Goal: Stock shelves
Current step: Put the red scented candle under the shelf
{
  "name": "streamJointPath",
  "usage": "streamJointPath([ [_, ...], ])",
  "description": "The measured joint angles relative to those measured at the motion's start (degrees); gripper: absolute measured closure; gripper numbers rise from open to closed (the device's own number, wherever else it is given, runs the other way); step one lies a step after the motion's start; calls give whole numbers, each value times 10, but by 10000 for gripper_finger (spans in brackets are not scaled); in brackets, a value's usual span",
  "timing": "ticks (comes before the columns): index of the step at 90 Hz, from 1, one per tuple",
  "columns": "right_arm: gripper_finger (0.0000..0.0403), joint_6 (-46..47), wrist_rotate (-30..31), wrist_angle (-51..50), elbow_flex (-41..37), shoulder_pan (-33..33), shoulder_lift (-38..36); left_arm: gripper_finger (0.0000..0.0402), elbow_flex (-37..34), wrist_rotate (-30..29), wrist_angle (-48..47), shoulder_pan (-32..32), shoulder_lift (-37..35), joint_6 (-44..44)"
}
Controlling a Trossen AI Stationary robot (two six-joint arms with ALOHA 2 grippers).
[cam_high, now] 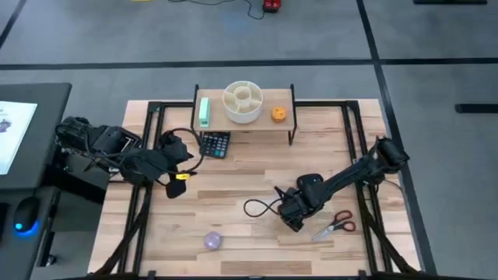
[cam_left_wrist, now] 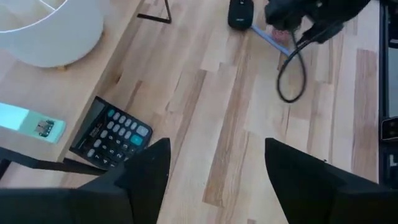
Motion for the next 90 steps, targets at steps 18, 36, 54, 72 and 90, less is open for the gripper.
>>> streamJointPath([
  [18, 14, 2, -5, 37, -3, -1, 0, 164, 0, 0, 0, 0, 0, -6],
  [36, 14, 1, -12, 77, -7, -1, -1, 164, 0, 0, 1, 0, 0, -10],
  [54, 14, 9, -17, 76, -7, 7, 0, 164, 0, 0, 4, 0, 0, -15],
  [72, 14, 7, 0, 91, -8, 33, 7, 164, 0, 0, 4, 0, 0, -15],
  [90, 38, 48, 0, 113, -6, 51, 28, 164, 0, 0, 4, 0, 0, -13],
])
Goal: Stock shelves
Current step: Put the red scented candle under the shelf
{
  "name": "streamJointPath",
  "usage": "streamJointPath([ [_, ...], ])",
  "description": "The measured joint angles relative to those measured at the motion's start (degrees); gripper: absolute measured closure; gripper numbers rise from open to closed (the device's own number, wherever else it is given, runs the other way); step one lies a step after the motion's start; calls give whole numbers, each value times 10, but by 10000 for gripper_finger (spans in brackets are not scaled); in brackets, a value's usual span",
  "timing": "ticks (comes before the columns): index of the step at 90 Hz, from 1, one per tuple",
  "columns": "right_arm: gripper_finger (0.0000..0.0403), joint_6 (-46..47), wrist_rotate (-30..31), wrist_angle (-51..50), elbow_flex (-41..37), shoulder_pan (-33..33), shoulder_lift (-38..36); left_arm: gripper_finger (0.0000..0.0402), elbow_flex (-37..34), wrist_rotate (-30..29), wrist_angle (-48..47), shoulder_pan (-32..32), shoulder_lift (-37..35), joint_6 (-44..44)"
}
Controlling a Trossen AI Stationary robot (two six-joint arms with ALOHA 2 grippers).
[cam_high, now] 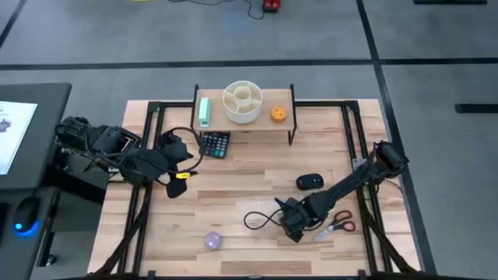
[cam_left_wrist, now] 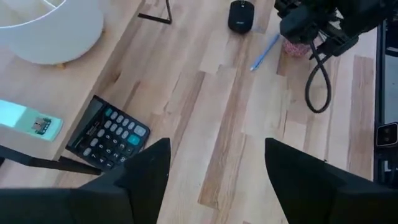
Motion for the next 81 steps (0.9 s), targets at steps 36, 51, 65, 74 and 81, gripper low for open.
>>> streamJointPath([
  [36, 131, -49, -12, -65, 64, -51, -10, 164, 0, 0, 0, -1, 0, 2],
  [51, 131, -112, -1, -99, 143, -109, -10, 164, 0, 0, 0, -1, 0, 2],
  [65, 131, -147, 26, -95, 195, -179, -11, 164, 0, 0, 0, -1, 0, 2],
  [74, 131, -166, 51, -79, 210, -224, -11, 164, 0, 0, 0, -1, 0, 2],
  [81, 131, -174, 66, -66, 211, -259, -10, 164, 0, 0, 0, -1, 0, 2],
])
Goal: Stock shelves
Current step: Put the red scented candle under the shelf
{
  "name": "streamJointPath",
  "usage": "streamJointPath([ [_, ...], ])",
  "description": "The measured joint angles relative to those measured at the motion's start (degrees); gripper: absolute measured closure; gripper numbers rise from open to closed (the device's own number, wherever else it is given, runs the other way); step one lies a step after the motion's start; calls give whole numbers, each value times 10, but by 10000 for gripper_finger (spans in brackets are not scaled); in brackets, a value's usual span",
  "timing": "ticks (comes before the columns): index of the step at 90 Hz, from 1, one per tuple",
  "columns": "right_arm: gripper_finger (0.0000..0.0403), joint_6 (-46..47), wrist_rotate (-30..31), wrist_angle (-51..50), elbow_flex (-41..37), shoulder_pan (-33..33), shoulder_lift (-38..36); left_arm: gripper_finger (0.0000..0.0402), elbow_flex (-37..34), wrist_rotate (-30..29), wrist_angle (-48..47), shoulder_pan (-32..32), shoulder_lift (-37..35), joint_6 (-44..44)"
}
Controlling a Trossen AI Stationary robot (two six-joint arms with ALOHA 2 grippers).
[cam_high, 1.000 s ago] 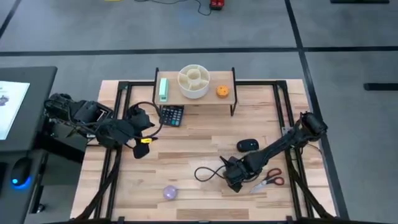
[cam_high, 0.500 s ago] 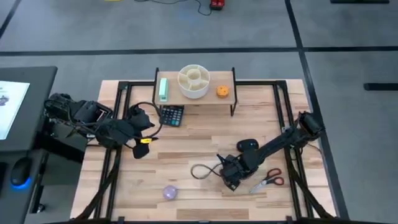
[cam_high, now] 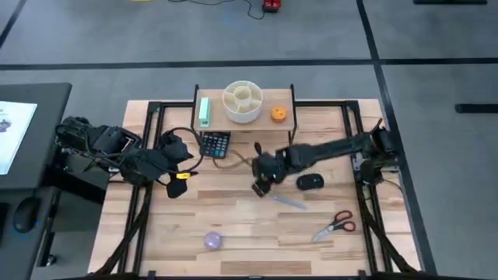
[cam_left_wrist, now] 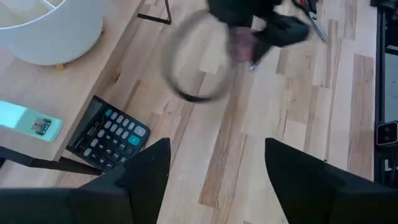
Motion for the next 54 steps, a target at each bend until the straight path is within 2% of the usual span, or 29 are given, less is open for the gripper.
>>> streamJointPath([
  [25, 131, -16, 12, 60, 0, -100, 73, 164, 0, 0, 0, 0, 0, 0],
  [36, 131, -4, 8, 97, 2, -123, 110, 164, 0, 0, 0, 0, 0, 0],
  [54, 131, 2, 9, 116, 12, -132, 131, 164, 0, 0, 0, 0, 0, 0],
])
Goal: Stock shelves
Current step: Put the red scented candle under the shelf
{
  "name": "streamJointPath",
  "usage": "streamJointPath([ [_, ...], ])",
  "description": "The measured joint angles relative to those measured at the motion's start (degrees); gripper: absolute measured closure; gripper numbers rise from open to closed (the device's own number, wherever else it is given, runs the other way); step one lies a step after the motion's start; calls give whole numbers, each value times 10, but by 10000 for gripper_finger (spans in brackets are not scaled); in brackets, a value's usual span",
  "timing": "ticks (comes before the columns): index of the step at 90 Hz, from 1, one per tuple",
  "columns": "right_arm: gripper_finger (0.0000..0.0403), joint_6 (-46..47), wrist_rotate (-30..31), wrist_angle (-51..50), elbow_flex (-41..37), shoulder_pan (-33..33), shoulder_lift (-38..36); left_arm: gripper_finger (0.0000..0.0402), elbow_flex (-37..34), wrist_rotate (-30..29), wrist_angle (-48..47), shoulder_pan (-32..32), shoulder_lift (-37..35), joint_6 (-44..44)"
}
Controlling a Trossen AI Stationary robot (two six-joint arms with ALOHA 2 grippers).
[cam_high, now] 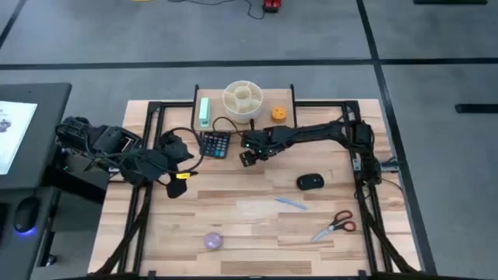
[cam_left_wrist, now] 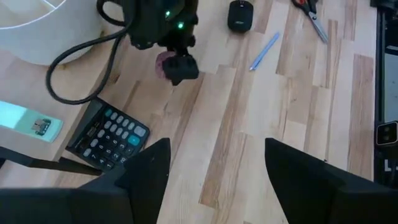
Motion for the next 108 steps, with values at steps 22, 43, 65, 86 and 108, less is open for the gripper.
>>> streamJointPath([
  [22, 111, 38, 35, 14, 1, 0, -1, 164, 0, 0, 0, 0, 0, -7],
  [43, 14, 50, 51, -15, 1, 2, -2, 164, 0, 0, 0, 0, 0, -9],
  [65, 48, 60, 78, -75, 0, 15, -27, 164, 0, 0, 1, 0, 0, -9],
  [86, 76, 45, 89, -81, 0, 59, -71, 164, 0, 0, 1, 0, 0, -9],
  [108, 146, 41, 71, 56, 1, 106, -18, 164, 0, 0, 1, 0, 0, -9],
])
